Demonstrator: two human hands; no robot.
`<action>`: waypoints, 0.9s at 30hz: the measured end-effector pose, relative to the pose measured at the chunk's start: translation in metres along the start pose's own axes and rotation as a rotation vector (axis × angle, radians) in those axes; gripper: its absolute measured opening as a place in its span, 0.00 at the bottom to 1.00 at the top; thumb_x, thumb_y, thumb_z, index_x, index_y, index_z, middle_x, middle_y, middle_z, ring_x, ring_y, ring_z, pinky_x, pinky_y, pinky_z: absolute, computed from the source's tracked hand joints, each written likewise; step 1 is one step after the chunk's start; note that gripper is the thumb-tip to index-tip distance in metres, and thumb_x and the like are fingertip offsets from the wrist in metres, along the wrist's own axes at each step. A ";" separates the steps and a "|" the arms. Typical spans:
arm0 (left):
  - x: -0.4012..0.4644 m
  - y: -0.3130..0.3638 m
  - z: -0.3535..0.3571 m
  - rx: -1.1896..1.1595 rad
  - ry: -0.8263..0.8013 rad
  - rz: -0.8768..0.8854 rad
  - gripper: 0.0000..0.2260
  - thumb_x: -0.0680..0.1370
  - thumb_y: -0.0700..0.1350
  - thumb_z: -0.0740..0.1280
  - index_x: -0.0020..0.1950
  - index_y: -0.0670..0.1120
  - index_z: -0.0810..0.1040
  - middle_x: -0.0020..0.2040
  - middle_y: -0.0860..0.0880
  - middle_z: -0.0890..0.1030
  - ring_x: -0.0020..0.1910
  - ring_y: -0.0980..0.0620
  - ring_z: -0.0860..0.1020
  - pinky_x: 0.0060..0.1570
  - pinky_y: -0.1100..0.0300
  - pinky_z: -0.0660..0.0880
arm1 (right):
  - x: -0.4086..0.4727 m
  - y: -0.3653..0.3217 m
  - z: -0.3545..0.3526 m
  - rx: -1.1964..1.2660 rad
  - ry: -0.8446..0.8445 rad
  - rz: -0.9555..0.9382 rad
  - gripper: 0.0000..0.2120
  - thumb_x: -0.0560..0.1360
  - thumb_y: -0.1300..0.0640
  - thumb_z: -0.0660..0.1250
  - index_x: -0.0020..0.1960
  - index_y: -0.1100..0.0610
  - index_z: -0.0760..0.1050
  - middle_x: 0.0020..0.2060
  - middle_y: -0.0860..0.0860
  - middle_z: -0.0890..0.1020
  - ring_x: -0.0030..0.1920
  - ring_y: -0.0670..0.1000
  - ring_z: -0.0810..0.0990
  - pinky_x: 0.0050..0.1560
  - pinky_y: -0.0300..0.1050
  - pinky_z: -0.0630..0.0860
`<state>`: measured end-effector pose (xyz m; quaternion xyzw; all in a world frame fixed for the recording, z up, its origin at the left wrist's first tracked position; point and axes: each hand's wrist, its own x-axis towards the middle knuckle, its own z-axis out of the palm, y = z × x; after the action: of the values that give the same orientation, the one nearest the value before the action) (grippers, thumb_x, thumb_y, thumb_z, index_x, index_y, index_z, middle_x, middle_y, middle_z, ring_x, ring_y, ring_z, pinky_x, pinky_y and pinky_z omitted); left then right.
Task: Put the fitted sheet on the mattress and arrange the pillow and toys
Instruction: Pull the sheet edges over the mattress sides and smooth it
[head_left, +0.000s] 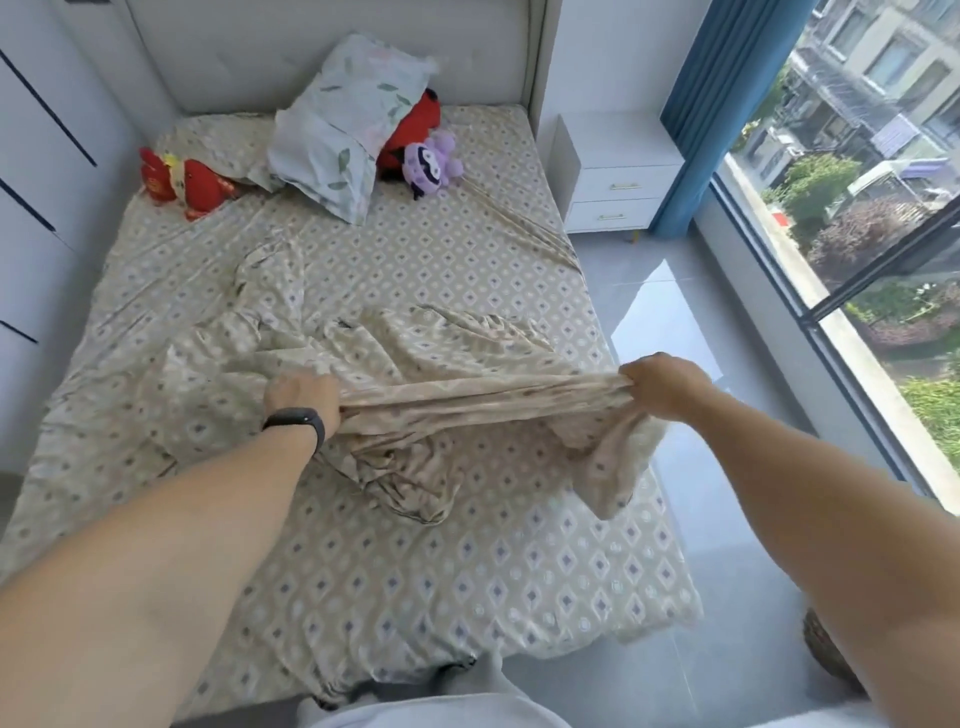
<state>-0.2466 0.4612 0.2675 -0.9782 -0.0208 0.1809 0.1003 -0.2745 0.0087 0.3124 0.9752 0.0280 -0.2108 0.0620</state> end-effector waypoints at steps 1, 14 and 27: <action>0.003 -0.010 -0.005 -0.004 0.011 -0.020 0.08 0.79 0.45 0.63 0.42 0.48 0.80 0.39 0.48 0.78 0.40 0.46 0.77 0.45 0.54 0.75 | -0.001 0.016 -0.005 -0.041 -0.007 0.062 0.05 0.74 0.58 0.62 0.46 0.49 0.74 0.51 0.50 0.81 0.56 0.56 0.79 0.41 0.44 0.66; -0.026 0.008 -0.054 -0.419 0.108 0.449 0.10 0.77 0.40 0.62 0.46 0.55 0.68 0.35 0.56 0.70 0.33 0.52 0.69 0.33 0.56 0.62 | 0.042 -0.261 -0.033 0.411 -0.065 -0.374 0.20 0.78 0.45 0.64 0.68 0.48 0.72 0.59 0.54 0.80 0.63 0.60 0.77 0.61 0.56 0.74; -0.004 -0.147 0.002 -0.243 0.209 -0.044 0.04 0.78 0.44 0.66 0.45 0.50 0.80 0.39 0.47 0.80 0.40 0.44 0.79 0.39 0.53 0.80 | 0.049 -0.249 -0.052 0.566 0.481 -0.181 0.16 0.70 0.69 0.60 0.51 0.53 0.74 0.43 0.50 0.79 0.42 0.56 0.76 0.38 0.49 0.72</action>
<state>-0.2517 0.6050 0.2973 -0.9959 -0.0536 0.0721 -0.0134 -0.2289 0.2637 0.3123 0.9689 0.0685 0.0200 -0.2368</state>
